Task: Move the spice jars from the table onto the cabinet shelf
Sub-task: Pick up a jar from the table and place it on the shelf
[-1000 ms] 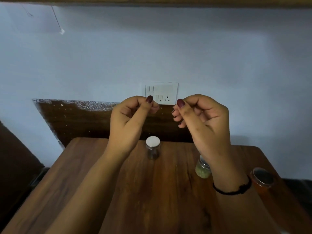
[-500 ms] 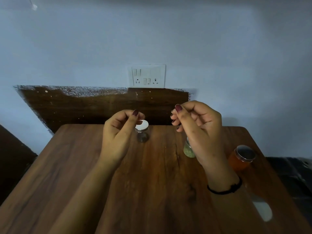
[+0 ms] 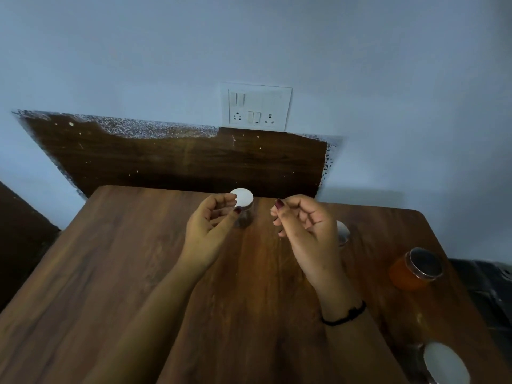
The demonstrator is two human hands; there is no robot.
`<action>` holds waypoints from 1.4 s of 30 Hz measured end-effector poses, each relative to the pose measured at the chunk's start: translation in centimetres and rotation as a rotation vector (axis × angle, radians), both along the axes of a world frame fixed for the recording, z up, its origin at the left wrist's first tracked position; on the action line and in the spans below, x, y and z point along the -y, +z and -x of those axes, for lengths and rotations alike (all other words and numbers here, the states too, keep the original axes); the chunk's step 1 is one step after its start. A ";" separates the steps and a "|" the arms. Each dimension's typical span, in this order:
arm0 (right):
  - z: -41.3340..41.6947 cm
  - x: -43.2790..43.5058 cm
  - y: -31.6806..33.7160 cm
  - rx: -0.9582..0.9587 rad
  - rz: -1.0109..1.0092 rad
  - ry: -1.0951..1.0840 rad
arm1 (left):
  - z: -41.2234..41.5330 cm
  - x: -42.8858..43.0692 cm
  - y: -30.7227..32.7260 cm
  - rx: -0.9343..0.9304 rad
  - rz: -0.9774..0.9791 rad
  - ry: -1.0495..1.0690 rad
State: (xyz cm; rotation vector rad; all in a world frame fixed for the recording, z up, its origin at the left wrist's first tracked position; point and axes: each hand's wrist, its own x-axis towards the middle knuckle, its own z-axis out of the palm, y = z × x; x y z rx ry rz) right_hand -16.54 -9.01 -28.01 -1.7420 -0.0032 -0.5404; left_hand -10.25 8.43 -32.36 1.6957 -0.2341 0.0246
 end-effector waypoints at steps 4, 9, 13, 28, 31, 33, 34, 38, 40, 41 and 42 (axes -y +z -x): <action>-2.5 -0.8 -2.2 -0.090 -0.001 0.001 | -2.2 -0.1 -1.6 -0.011 -0.035 -0.013; -5.9 -0.9 -4.8 -0.173 0.031 0.010 | -4.7 -0.3 -4.5 -0.085 -0.052 0.020; -8.2 -0.9 -7.4 -0.233 0.131 0.036 | -7.3 -0.8 -8.4 -0.132 -0.145 0.027; -19.0 -0.7 -17.3 -0.588 0.641 0.174 | -16.9 2.0 -12.7 -0.112 -0.586 -0.160; -20.0 -0.5 -18.6 -0.600 0.604 0.175 | -17.6 2.2 -12.6 -0.062 -0.613 -0.152; -20.2 -0.5 -19.2 -0.603 0.549 0.162 | -17.7 2.3 -12.9 -0.075 -0.582 -0.157; -20.2 -0.6 -19.5 -0.586 0.548 0.144 | -17.7 2.4 -13.1 -0.085 -0.567 -0.158; -19.6 -0.8 -20.2 -0.534 0.496 0.100 | -17.5 2.2 -14.4 -0.102 -0.467 -0.124; -19.2 -0.7 -20.5 -0.516 0.414 0.107 | -17.4 1.5 -15.2 -0.124 -0.405 -0.134; -18.9 -0.6 -20.2 -0.509 0.362 0.112 | -17.3 1.1 -15.3 -0.135 -0.380 -0.146; -18.5 -0.3 -19.8 -0.503 0.283 0.125 | -17.2 0.6 -15.3 -0.158 -0.343 -0.157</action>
